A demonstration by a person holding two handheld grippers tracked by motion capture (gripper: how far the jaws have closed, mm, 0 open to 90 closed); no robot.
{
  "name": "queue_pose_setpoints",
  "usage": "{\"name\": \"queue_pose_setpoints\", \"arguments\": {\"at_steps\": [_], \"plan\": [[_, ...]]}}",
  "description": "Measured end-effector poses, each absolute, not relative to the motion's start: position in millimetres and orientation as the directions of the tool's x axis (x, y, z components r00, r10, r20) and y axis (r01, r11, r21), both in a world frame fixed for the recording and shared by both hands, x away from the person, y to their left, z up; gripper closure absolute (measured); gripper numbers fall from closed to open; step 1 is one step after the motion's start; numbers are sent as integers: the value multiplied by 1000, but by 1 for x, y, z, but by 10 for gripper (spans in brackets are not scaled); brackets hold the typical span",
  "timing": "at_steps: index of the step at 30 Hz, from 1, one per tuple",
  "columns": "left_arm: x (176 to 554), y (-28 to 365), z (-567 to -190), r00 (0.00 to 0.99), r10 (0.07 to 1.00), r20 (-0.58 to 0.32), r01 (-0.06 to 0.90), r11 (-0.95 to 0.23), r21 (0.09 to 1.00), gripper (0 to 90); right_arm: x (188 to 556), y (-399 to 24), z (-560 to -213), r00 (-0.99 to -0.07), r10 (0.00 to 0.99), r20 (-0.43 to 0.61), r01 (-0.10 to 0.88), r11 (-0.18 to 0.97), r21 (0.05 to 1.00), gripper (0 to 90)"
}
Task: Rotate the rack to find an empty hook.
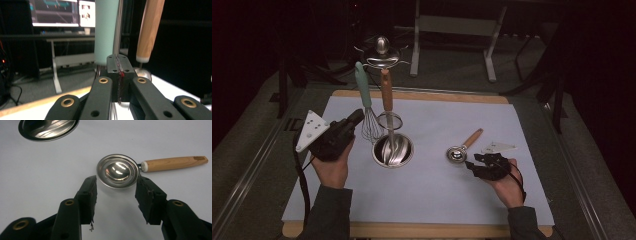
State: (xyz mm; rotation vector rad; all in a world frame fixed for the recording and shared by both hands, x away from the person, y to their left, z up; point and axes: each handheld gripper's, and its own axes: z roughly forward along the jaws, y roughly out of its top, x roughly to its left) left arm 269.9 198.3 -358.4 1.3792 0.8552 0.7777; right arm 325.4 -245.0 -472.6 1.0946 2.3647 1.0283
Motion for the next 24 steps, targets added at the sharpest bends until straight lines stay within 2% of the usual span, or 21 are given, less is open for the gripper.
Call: {"name": "queue_pose_setpoints", "arguments": {"at_steps": [12,24], "plan": [[276,192,-314,482,876,-26,-111,91,990,897,324,-249,-470,-641,768,-5,516,435,738,516],[288,194,-284,463,886,-19,-154,102,983,897,324,-252,-471,-633,774,6,527,425,736,516]]}}
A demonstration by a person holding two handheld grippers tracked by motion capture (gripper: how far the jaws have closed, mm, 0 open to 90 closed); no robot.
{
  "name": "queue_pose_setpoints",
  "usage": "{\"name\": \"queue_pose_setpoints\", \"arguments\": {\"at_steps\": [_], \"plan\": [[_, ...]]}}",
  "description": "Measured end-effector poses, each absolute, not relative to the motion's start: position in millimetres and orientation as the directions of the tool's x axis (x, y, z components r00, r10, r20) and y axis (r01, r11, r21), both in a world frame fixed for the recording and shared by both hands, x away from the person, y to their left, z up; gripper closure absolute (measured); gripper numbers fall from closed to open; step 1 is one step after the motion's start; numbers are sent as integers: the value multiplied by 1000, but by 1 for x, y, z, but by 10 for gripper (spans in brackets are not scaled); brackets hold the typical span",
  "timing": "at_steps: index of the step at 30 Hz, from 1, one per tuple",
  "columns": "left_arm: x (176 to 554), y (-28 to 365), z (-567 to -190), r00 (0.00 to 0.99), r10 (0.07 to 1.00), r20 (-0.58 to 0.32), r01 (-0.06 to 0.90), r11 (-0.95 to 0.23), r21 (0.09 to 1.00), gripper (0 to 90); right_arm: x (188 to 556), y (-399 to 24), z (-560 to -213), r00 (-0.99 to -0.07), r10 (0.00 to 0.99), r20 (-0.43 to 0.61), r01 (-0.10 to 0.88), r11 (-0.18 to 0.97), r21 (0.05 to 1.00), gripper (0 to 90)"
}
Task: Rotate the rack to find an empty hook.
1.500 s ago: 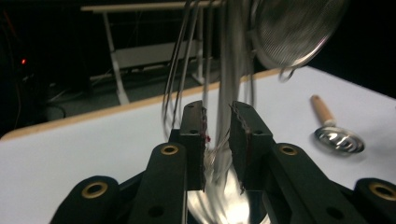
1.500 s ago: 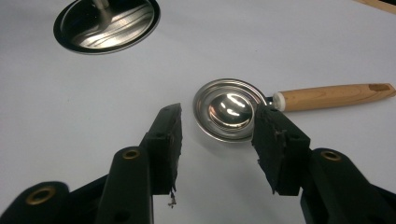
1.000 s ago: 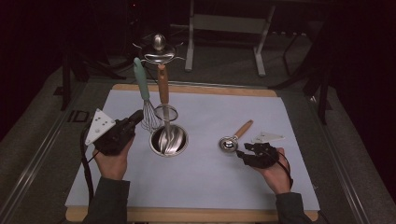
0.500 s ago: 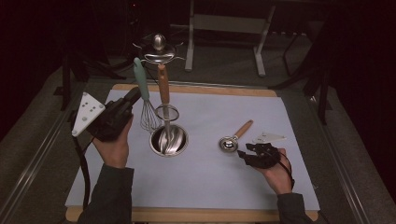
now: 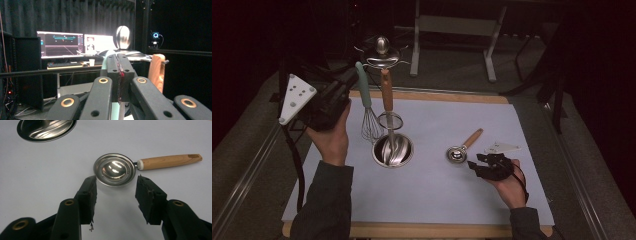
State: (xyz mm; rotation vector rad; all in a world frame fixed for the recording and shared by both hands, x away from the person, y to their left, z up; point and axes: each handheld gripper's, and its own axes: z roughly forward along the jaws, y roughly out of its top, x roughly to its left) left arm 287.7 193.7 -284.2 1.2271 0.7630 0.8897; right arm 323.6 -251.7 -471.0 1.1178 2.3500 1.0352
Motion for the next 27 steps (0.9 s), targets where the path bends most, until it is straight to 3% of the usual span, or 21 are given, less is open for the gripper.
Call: {"name": "queue_pose_setpoints", "arguments": {"at_steps": [27], "plan": [[299,199,-277,417,909,8,-136,54,989,897,325,-253,-474,-629,778,15,537,420,732,516]]}}
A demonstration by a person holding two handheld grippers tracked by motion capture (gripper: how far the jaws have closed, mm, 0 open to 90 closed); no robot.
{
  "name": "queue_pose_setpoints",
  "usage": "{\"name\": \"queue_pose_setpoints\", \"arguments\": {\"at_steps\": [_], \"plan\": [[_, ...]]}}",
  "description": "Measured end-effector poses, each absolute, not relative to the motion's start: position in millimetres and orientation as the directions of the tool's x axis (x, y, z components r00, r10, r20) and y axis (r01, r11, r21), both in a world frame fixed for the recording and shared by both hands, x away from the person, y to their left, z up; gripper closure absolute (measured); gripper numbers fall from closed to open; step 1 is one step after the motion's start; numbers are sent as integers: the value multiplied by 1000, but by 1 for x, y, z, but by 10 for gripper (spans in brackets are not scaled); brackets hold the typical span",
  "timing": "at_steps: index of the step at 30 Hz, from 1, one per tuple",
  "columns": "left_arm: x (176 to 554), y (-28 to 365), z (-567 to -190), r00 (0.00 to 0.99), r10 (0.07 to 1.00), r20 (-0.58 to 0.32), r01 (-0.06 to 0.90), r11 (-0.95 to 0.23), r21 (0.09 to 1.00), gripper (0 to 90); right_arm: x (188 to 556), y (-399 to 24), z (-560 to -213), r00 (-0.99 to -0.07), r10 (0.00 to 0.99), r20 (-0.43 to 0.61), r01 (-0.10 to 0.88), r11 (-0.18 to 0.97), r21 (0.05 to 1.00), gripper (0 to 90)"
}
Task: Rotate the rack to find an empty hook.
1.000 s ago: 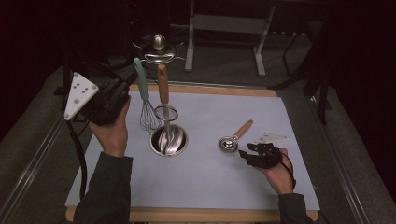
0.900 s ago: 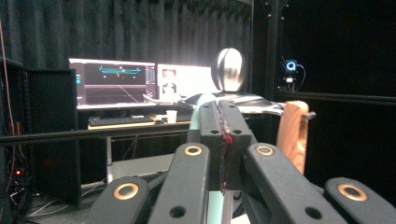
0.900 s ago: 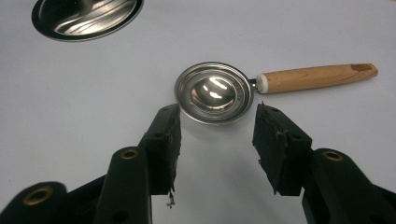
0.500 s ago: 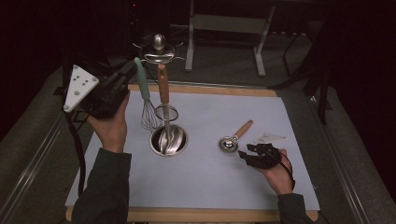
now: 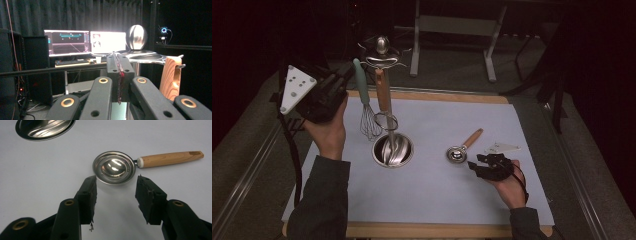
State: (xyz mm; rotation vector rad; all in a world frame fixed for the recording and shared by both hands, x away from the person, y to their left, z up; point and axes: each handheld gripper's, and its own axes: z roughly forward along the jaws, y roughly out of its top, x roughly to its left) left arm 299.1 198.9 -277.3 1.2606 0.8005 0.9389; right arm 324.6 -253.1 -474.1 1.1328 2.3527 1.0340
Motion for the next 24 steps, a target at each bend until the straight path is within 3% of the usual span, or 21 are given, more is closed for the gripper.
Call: {"name": "queue_pose_setpoints", "arguments": {"at_steps": [24], "plan": [[315,205,-274,396,918,-5,-114,55,992,898,325,-257,-473,-623,782,17,538,413,735,516]]}}
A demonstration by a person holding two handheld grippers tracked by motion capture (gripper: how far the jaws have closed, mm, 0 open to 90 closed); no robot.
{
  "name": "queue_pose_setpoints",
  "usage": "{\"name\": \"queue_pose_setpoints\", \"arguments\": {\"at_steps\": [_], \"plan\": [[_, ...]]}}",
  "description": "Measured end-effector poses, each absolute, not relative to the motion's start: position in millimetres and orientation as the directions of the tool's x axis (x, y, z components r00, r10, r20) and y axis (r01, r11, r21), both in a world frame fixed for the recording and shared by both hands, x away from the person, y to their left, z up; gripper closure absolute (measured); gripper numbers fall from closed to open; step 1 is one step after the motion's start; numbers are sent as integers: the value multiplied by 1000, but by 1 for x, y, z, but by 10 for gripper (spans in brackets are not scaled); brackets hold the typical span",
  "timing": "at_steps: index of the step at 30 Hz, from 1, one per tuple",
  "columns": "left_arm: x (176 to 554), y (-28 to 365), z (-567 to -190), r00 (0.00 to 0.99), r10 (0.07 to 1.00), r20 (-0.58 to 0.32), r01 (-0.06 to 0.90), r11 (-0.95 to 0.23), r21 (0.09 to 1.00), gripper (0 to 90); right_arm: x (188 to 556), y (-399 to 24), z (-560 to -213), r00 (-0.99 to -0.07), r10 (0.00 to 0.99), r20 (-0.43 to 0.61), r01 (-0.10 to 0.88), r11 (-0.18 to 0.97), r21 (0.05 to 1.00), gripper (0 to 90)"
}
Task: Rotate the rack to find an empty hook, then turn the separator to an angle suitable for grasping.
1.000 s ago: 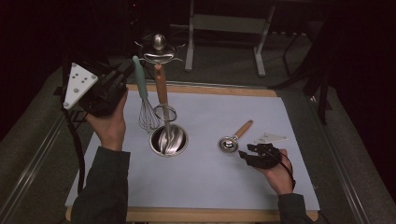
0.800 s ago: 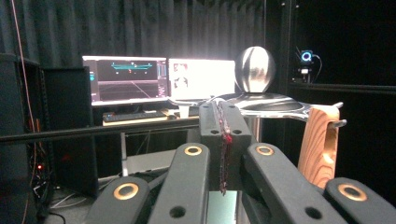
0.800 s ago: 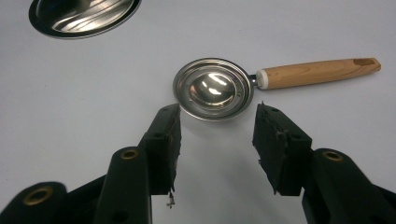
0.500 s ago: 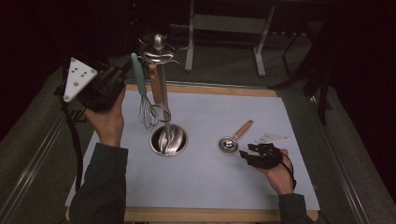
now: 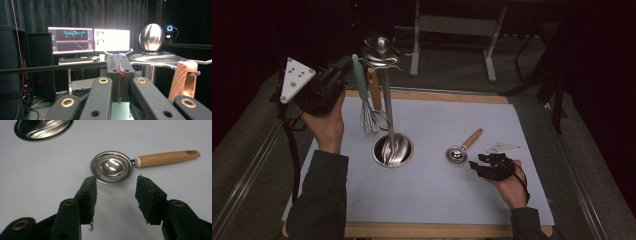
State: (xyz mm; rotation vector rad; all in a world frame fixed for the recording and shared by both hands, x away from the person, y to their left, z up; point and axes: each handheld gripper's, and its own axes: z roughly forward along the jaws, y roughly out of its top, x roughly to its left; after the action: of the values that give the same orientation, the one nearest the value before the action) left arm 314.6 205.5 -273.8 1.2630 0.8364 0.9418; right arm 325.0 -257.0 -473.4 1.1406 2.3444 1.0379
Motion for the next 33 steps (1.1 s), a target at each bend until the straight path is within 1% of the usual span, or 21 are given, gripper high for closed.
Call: {"name": "queue_pose_setpoints", "arguments": {"at_steps": [11,17,28,33], "plan": [[324,206,-271,386,922,-12,-94,53,994,898,325,-259,-473,-620,784,20,540,408,736,516],[323,209,-271,388,921,-17,-95,58,994,898,326,-261,-473,-615,788,24,542,401,739,516],[316,223,-285,381,924,-25,-69,56,996,896,327,-265,-476,-602,797,39,558,386,735,513],[311,228,-297,384,923,-28,-54,53,997,887,329,-264,-479,-603,796,47,566,385,729,512]]}}
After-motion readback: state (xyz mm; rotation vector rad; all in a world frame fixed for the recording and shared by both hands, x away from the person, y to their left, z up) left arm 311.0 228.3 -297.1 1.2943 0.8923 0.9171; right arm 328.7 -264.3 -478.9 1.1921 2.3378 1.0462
